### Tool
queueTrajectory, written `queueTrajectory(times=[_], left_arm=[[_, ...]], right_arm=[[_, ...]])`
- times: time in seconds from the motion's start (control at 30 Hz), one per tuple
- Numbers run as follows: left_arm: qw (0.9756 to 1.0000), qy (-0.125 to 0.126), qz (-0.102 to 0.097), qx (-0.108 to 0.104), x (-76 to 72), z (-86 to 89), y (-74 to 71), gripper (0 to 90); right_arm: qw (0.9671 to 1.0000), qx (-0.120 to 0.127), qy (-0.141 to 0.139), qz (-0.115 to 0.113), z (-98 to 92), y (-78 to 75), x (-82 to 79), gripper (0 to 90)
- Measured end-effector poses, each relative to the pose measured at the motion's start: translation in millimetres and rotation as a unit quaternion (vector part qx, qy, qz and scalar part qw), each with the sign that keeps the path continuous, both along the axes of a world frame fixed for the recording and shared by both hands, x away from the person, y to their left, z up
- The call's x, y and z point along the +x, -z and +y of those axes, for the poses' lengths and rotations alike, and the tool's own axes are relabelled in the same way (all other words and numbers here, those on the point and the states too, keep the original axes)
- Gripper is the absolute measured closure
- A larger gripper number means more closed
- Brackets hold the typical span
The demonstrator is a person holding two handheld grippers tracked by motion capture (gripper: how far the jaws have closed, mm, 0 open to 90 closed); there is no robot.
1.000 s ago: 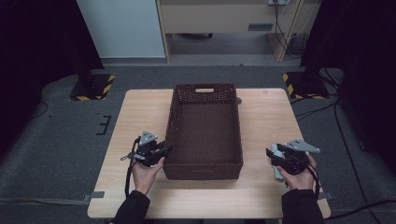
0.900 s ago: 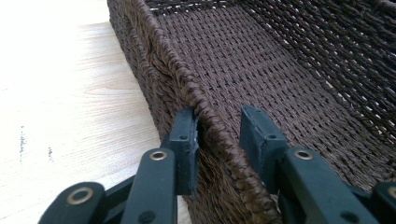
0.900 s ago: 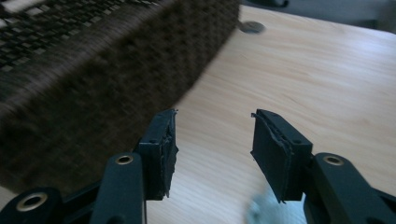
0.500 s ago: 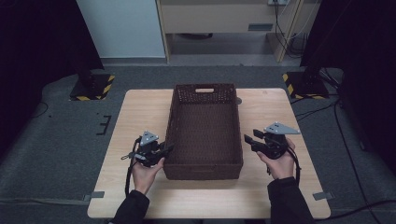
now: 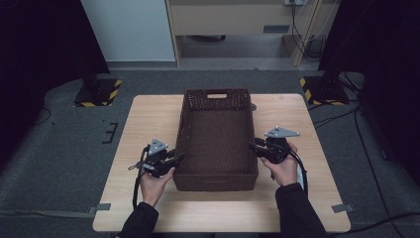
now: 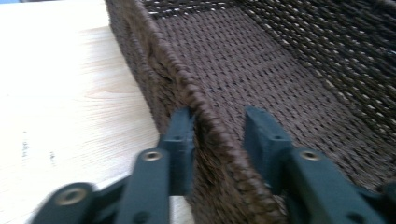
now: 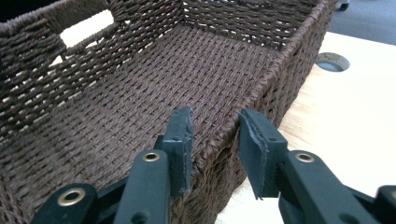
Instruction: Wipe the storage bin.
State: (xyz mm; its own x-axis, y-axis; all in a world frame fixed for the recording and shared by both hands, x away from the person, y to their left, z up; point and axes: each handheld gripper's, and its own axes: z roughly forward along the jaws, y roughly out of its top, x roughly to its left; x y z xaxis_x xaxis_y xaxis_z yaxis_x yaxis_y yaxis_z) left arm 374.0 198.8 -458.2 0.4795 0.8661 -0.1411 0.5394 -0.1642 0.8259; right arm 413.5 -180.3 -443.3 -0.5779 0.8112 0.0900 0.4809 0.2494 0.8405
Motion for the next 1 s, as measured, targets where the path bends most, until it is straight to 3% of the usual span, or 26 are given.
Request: queueTrajectory(times=[0.1, 0.17, 0.27, 0.3, 0.53, 0.57, 0.63, 0.7, 0.8, 0.87, 1.0], left_arm=[[0.9998, -0.004, -0.008, -0.017, -2.6, 3.1, -3.9, 53.7], [0.9998, -0.003, -0.011, -0.016, -5.3, 4.0, -7.0, 51.3], [0.9999, 0.004, -0.011, 0.001, -13.7, 5.1, -10.3, 50.3], [0.9999, 0.003, -0.010, 0.001, -16.0, 5.6, -10.4, 51.6], [0.9997, 0.012, 0.021, -0.010, -25.4, 14.2, -8.4, 68.8], [0.9996, 0.012, 0.022, -0.008, -24.5, 14.0, -9.0, 69.4], [0.9998, 0.007, 0.019, -0.006, -22.6, 14.2, -8.8, 70.7], [0.9998, 0.004, 0.018, -0.007, -19.8, 16.4, -8.3, 71.8], [0.9999, -0.001, 0.013, -0.004, -16.0, 19.1, -7.4, 73.4], [0.9999, 0.000, 0.010, -0.006, -15.0, 20.1, -6.7, 73.5], [1.0000, -0.001, 0.002, -0.007, -18.5, 20.1, -7.5, 67.5]], right_arm=[[0.9998, 0.018, 0.008, 0.001, -1.5, 2.5, -1.2, 66.4], [0.9995, 0.028, 0.011, 0.011, -2.5, 2.3, -1.8, 66.7], [0.9997, 0.016, 0.012, 0.011, 0.4, 0.3, -6.6, 66.1], [0.9999, 0.005, 0.010, 0.010, 1.6, -0.8, -9.6, 65.8], [0.9997, -0.006, -0.007, 0.024, 4.1, -7.0, -24.0, 62.8], [0.9997, -0.009, -0.010, 0.019, 3.9, -8.2, -23.4, 60.8], [0.9999, 0.008, 0.009, -0.005, 3.4, -10.2, -19.7, 51.7], [0.9997, 0.016, 0.017, -0.012, 2.9, -10.3, -14.5, 51.1], [0.9994, 0.008, 0.028, -0.019, 5.6, -5.8, -3.5, 51.3], [0.9995, 0.003, 0.028, -0.011, 7.0, 0.0, 0.8, 51.7], [0.9993, 0.021, 0.030, 0.005, 6.9, 5.9, 1.2, 53.7]])
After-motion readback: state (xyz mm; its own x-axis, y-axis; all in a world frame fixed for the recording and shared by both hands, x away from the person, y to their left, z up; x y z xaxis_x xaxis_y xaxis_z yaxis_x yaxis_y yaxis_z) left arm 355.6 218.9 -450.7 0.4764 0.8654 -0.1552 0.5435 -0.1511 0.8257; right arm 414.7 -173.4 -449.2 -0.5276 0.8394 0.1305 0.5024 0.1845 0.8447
